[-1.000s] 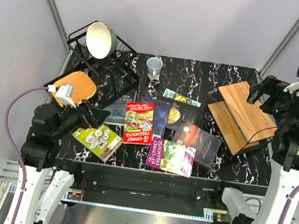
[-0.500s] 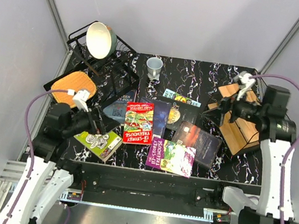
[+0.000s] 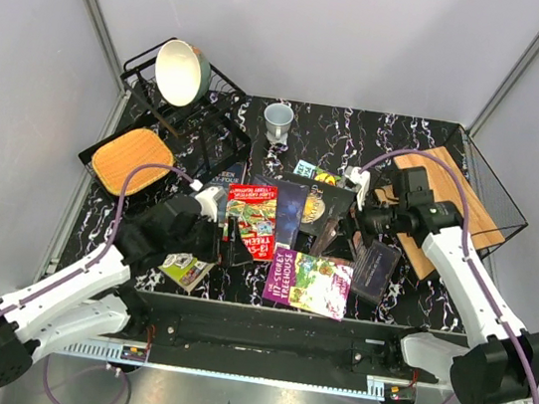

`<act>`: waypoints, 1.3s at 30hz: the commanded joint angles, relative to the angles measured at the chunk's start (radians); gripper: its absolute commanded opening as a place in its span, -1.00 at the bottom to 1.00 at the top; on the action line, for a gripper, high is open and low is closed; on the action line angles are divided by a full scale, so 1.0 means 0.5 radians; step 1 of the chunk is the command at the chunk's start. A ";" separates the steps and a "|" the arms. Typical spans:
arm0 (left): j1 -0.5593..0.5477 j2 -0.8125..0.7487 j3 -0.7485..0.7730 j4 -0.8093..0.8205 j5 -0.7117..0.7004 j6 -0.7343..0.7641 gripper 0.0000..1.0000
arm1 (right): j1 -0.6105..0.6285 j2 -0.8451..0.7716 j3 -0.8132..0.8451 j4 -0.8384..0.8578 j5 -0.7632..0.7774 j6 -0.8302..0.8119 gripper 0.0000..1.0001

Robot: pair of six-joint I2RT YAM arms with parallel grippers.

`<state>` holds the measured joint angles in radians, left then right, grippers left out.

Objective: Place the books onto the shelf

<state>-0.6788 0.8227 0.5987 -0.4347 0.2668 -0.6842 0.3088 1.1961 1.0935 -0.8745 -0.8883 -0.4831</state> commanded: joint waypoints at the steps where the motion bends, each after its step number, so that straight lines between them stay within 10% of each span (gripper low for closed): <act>1: -0.047 0.042 -0.071 0.298 -0.126 -0.086 0.97 | 0.008 -0.027 -0.153 0.264 -0.003 0.031 0.99; 26: -0.317 1.091 -0.188 1.446 0.003 -0.395 0.97 | 0.017 -0.039 -0.432 0.457 -0.086 0.159 0.99; 39: -0.633 1.511 -0.219 1.599 -0.297 -0.730 0.59 | 0.017 -0.045 -0.444 0.473 -0.089 0.156 0.99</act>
<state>-0.9707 1.5097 0.5022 0.3557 0.2352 -0.9936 0.3096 1.1942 0.8692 -0.6716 -0.9081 -0.4057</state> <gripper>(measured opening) 0.811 0.994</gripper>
